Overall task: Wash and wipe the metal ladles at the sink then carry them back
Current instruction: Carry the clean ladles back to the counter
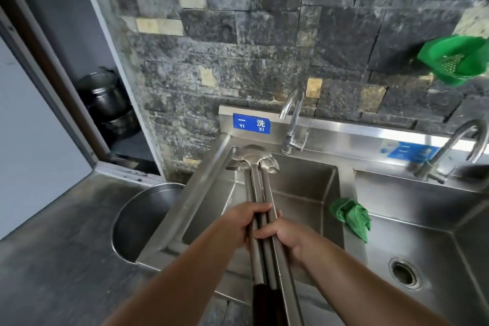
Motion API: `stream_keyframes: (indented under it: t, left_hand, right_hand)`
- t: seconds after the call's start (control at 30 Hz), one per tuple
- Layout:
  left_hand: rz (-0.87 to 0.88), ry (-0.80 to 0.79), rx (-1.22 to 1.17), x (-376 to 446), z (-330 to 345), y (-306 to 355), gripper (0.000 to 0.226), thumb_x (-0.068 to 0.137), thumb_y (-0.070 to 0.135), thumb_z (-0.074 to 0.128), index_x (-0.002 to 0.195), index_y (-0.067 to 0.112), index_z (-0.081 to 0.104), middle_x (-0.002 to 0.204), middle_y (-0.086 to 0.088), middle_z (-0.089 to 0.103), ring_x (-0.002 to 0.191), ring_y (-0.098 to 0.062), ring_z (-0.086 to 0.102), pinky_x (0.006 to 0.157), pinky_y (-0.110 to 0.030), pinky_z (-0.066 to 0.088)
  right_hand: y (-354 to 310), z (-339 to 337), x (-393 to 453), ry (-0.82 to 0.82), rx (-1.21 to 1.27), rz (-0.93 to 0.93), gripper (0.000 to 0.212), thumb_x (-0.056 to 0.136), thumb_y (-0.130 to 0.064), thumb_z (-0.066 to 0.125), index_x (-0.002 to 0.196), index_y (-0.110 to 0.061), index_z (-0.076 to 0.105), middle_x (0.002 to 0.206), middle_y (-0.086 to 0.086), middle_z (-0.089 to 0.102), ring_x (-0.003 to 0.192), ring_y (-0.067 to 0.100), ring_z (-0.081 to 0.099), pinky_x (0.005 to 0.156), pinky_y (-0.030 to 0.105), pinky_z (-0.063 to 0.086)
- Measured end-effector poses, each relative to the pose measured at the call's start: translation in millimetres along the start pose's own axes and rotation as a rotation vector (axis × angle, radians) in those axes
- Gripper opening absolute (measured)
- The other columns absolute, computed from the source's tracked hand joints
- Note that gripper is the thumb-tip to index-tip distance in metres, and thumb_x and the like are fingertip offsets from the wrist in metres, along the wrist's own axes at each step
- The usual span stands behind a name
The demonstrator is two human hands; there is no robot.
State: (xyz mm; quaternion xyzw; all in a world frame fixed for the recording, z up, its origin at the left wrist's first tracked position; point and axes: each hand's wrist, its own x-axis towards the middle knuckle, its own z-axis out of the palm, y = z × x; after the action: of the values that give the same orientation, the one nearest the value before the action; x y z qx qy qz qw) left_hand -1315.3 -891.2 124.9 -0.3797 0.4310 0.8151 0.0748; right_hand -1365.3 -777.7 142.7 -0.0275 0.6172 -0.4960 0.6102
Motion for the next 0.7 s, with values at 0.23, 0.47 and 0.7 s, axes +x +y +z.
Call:
stream_keyframes:
  t: [0.23,0.47,0.7]
  left_hand:
    - [0.018,0.14,-0.161,-22,-24,3,0.033,0.092,0.022,0.055,0.071,0.008,0.077,0.079,-0.004,0.072,0.08,-0.021,0.064,0.099,-0.039,0.046]
    - [0.121,0.281,-0.288,-55,-42,-6,0.027,0.093,0.026,0.055,0.084,0.008,0.073,0.081,-0.006,0.072,0.078,-0.021,0.066,0.084,-0.034,0.053]
    - [0.22,0.447,-0.446,-94,-63,-44,0.027,0.089,0.025,0.057,0.083,0.005,0.074,0.084,-0.012,0.073,0.075,-0.025,0.068,0.083,-0.035,0.053]
  right_hand:
    - [-13,21,12,-0.175,-0.105,0.079,0.014,0.087,0.0,0.057,0.087,0.002,0.071,0.078,0.017,0.073,0.064,0.025,0.071,0.067,0.032,0.055]
    - [-23,44,16,-0.339,-0.281,0.12,0.015,0.086,-0.001,0.059,0.094,0.003,0.072,0.086,0.019,0.073,0.069,0.027,0.071,0.065,0.032,0.056]
    - [-8,78,8,-0.503,-0.504,0.131,0.014,0.086,-0.001,0.06,0.095,0.003,0.069,0.083,0.019,0.072,0.07,0.027,0.07,0.074,0.035,0.058]
